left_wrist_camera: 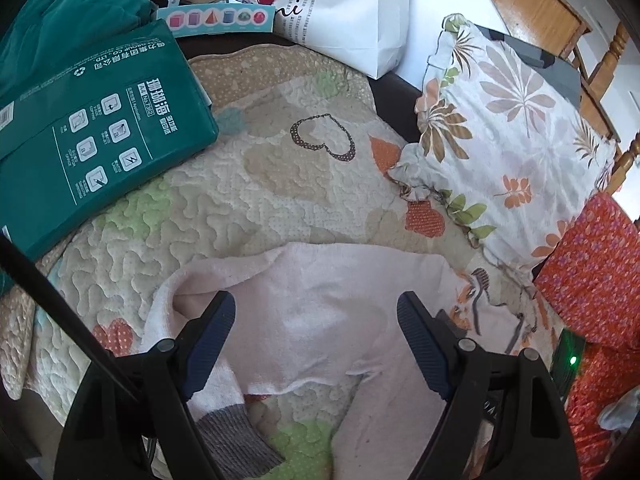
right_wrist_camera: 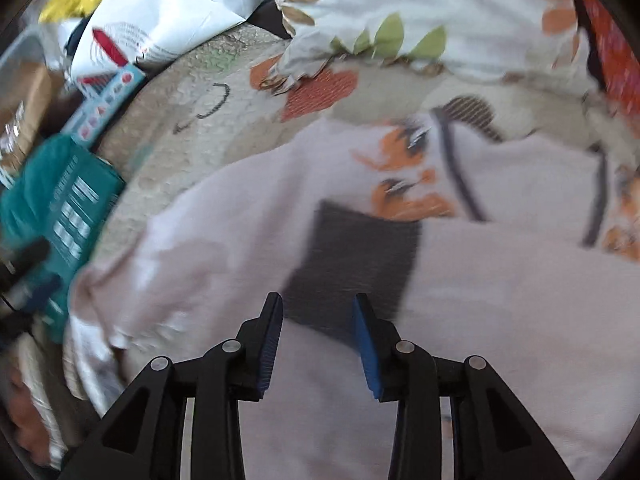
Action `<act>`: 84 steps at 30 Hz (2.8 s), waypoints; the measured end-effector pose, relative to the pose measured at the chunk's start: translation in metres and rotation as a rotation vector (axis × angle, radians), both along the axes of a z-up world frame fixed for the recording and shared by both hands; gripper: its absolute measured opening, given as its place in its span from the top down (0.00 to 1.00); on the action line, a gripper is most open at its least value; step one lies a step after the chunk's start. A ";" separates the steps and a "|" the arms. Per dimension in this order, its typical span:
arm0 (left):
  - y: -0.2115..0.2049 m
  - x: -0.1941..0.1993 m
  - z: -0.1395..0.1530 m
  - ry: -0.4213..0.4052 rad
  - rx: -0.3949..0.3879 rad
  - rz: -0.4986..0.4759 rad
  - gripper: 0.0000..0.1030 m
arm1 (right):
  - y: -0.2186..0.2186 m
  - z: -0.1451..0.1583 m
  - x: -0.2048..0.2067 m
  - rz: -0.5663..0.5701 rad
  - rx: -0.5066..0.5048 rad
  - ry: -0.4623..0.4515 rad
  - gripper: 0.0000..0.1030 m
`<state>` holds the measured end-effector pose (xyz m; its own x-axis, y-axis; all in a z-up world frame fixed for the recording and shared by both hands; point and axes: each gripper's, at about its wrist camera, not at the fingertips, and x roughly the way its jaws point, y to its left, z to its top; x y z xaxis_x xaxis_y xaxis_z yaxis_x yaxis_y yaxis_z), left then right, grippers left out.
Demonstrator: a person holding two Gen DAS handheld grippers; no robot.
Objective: Fold small clothes
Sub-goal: 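Fold the held sleeve across the cardigan body and open the right tool, then grasp the other sleeve's grey cuff with the right tool, then lay the held sleeve across the cardigan body and open the right tool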
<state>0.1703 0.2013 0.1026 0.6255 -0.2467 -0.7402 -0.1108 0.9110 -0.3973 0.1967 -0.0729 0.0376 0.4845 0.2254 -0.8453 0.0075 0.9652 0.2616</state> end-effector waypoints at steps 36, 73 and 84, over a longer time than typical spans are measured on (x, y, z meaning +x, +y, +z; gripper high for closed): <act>0.169 -0.018 0.010 0.001 0.076 0.502 0.20 | 0.206 -0.011 -0.054 0.515 -0.021 -0.005 0.46; -0.085 0.014 -0.017 0.064 0.164 -0.174 0.20 | -0.260 0.040 -0.138 -0.562 -0.176 0.078 0.70; -0.086 -0.029 0.024 -0.189 0.182 -0.143 0.20 | -0.243 0.060 -0.192 -0.490 -0.119 -0.002 0.70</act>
<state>0.1413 0.1153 0.1265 0.7247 -0.2161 -0.6543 0.0836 0.9701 -0.2277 0.0043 -0.3161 0.0971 0.5106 -0.1272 -0.8504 0.4669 0.8715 0.1500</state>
